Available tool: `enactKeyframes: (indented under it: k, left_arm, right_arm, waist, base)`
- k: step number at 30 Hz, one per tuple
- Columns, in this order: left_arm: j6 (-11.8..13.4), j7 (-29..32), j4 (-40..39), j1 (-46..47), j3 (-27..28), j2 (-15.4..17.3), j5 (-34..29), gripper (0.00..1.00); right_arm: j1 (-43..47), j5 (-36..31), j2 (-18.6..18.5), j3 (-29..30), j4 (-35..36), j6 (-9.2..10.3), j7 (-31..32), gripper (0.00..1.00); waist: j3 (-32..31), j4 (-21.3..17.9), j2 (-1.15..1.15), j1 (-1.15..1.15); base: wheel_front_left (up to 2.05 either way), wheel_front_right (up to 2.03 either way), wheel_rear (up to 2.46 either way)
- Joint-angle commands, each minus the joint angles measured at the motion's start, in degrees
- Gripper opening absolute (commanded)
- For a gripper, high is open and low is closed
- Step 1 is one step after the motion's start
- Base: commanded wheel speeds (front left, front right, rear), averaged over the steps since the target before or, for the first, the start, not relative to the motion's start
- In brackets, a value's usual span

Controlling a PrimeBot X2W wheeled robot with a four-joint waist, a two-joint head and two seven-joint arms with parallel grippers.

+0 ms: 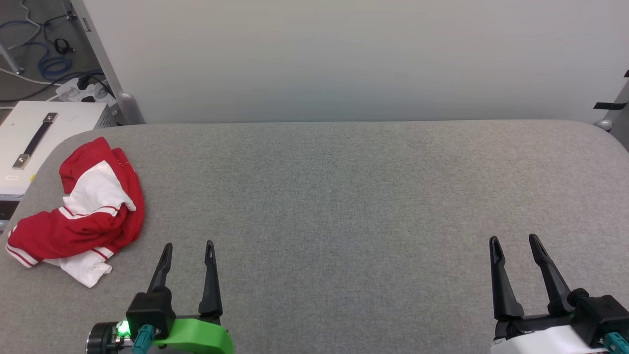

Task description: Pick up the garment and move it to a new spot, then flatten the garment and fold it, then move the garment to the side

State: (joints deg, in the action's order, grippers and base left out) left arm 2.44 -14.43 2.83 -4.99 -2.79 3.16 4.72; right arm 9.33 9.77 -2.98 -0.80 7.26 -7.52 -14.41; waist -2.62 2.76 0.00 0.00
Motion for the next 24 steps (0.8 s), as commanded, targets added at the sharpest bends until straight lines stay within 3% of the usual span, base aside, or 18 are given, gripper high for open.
enactKeyframes:
  k: [1, 10, 24]
  left_arm:
    - [-0.4, -0.6, 0.1, -0.8, 0.1, -0.3, 0.5, 1.00]
    - [-1.9, -0.6, 0.5, -1.1, 0.0, -0.3, 1.0, 1.00]
    - [-2.0, -0.6, 0.8, -0.9, 0.1, -0.3, 0.8, 1.00]
  right_arm:
    - [0.6, 0.5, 0.1, -0.2, 0.3, 0.03, -0.6, 1.00]
    - [0.8, 0.5, 0.1, -0.3, 0.3, 0.03, -0.6, 1.00]
    - [0.9, 0.4, 0.1, -0.3, 0.3, 0.03, -0.6, 1.00]
  waist:
    - [0.0, 0.0, 0.00, 0.00]
    - [-0.1, -0.1, 0.00, 0.00]
    - [0.1, 0.2, 0.00, 0.00]
  base:
    - [0.00, 0.00, 0.00]
    - [0.00, 0.00, 0.00]
    - [0.00, 0.00, 0.00]
